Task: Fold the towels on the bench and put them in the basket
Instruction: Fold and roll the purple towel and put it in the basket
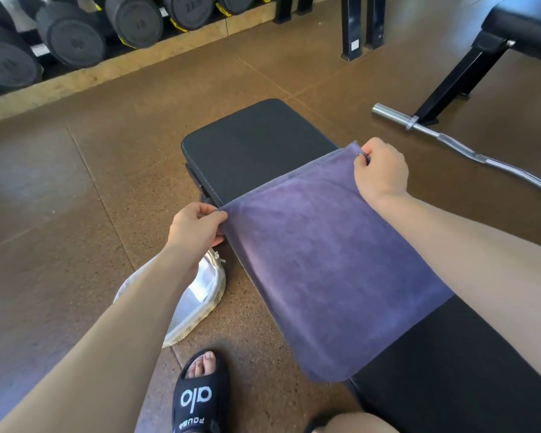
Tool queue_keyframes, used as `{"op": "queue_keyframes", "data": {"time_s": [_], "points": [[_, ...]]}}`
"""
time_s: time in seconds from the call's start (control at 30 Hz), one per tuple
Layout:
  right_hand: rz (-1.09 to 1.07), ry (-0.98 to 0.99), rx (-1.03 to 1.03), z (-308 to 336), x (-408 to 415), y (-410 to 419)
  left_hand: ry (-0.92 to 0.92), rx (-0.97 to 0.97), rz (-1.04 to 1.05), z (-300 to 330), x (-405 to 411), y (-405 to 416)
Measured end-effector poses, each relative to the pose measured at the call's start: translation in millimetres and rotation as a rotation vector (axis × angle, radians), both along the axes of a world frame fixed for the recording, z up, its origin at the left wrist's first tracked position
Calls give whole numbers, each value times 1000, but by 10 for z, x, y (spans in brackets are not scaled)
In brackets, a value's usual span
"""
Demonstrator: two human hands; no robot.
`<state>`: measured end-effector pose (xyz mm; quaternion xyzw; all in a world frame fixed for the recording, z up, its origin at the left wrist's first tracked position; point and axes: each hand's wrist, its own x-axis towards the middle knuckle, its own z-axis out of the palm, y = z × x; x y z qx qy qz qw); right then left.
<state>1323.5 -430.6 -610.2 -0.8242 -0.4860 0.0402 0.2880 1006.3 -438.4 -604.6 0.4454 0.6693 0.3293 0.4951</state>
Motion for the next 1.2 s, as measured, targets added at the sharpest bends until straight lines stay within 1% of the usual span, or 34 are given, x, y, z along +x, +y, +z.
{"op": "queue_keyframes", "data": {"time_s": [0.07,0.13,0.4,0.5,0.63,0.73,0.87,1.0,1.2], "points": [[2,77,15,31,28,14,-41,9,17,25,19,0],[2,138,44,72,46,10,-42,24,16,50,37,-8],[48,169,34,169,73,2,0,117,25,111,80,-47],[84,112,15,186,78,8,-43,89,50,91,105,-39],[130,46,65,216,58,17,-86,70,71,91,104,-33],[145,67,30,245,58,49,-65,78,74,86,98,-30],[111,126,-38,263,78,82,-24,104,66,91,106,-39],[112,31,-55,201,67,77,-31,117,59,113,115,-57],[122,-15,-76,179,59,131,-57,117,61,128,138,-57]]}}
